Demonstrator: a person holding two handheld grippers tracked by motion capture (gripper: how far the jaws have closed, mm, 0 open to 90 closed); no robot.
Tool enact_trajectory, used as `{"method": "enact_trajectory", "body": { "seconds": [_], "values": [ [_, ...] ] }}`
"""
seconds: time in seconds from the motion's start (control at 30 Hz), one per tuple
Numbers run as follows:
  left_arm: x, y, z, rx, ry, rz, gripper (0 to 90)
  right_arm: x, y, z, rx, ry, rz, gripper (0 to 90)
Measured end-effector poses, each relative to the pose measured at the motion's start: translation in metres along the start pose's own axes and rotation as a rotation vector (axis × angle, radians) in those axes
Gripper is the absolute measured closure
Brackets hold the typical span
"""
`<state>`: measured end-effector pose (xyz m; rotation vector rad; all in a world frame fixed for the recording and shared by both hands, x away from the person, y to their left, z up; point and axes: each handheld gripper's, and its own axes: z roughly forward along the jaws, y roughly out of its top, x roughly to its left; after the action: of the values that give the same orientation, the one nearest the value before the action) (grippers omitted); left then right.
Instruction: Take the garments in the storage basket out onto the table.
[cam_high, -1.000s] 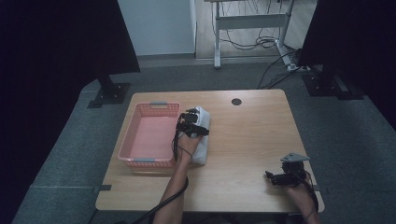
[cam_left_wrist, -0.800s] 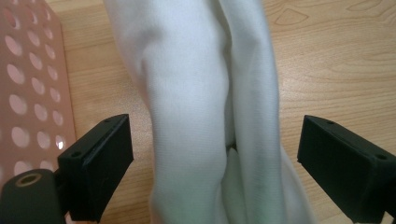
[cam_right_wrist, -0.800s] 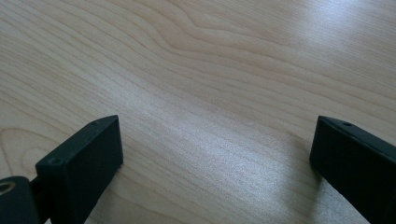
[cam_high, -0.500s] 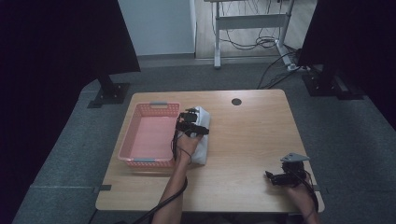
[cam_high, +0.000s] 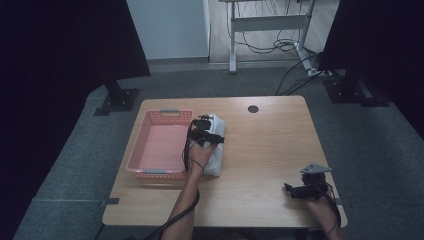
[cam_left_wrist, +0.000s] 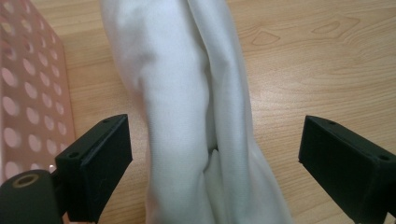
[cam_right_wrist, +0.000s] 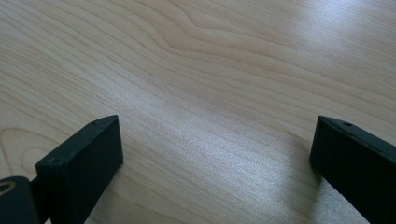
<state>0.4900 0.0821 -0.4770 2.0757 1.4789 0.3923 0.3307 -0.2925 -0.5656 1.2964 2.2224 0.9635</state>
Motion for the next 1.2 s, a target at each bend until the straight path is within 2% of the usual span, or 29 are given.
{"method": "enact_trajectory", "body": {
  "seconds": [0.4, 0.8, 1.2],
  "values": [
    [0.001, 0.000, -0.009, -0.046, -0.018, -0.004, 9.3, 0.000, 0.000, 0.000, 0.000, 0.000, 0.000, 2.1],
    [-0.004, 0.002, -0.023, -0.089, -0.029, 0.026, 9.8, 0.000, 0.000, 0.000, 0.000, 0.000, 0.000, 2.2],
    [-0.003, -0.001, -0.034, -0.115, -0.056, 0.025, 9.6, 0.000, 0.000, 0.000, -0.001, 0.000, 0.001, 2.2]
  ]
}}
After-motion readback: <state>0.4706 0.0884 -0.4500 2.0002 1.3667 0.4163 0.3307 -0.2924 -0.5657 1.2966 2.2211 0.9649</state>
